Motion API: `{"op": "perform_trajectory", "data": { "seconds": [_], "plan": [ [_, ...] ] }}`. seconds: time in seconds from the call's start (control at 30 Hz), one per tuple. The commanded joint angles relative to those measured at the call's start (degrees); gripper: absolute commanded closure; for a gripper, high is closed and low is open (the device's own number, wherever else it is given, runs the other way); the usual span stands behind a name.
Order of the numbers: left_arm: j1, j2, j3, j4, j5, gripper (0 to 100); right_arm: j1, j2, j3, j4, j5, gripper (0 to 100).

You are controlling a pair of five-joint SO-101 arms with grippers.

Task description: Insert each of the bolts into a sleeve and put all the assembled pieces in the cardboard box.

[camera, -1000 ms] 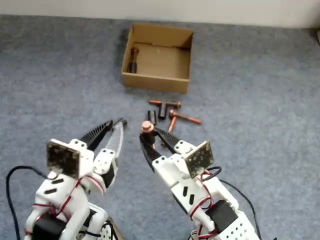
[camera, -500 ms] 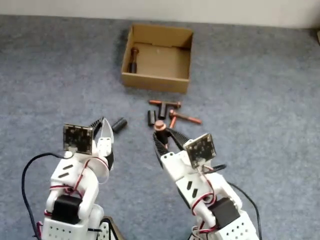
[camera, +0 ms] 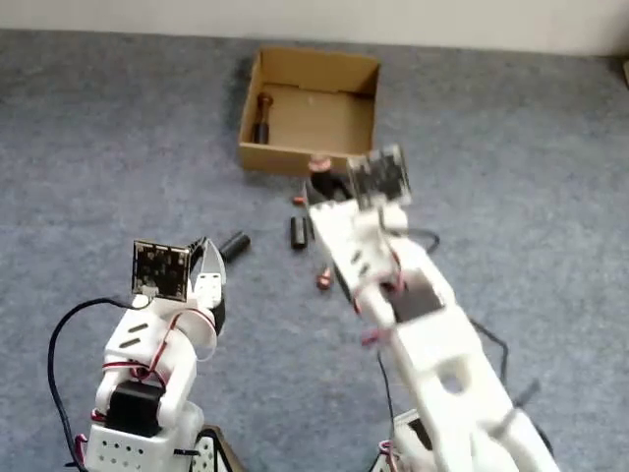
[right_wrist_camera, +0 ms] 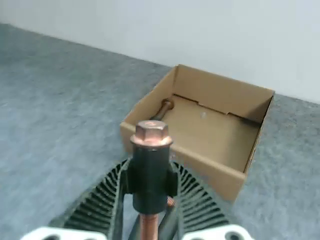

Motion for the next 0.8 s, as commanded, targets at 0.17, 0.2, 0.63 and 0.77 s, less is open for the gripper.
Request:
{"op": "perform_trajectory", "data": {
  "seconds": [0.17,0.2,0.63,0.77],
  "plan": [
    [-0.57,-0.31,-0.48,-1.32,-0.44,99,5.32,27.38,-23.43,-9.10,0.70,99.3],
    [-0.57,-0.31,-0.57,-1.32,-0.44,99,5.32,29.23,-25.27,-9.98,0.70,99.3],
    [-0.66,-0.31,-0.84,-1.23,-0.44,99,7.69,41.27,-34.24,-22.11,0.70,99.3],
    [-0.66,-0.31,-0.92,-1.23,-0.44,99,9.36,42.51,-33.98,-23.16,0.70,99.3]
  ]
}}
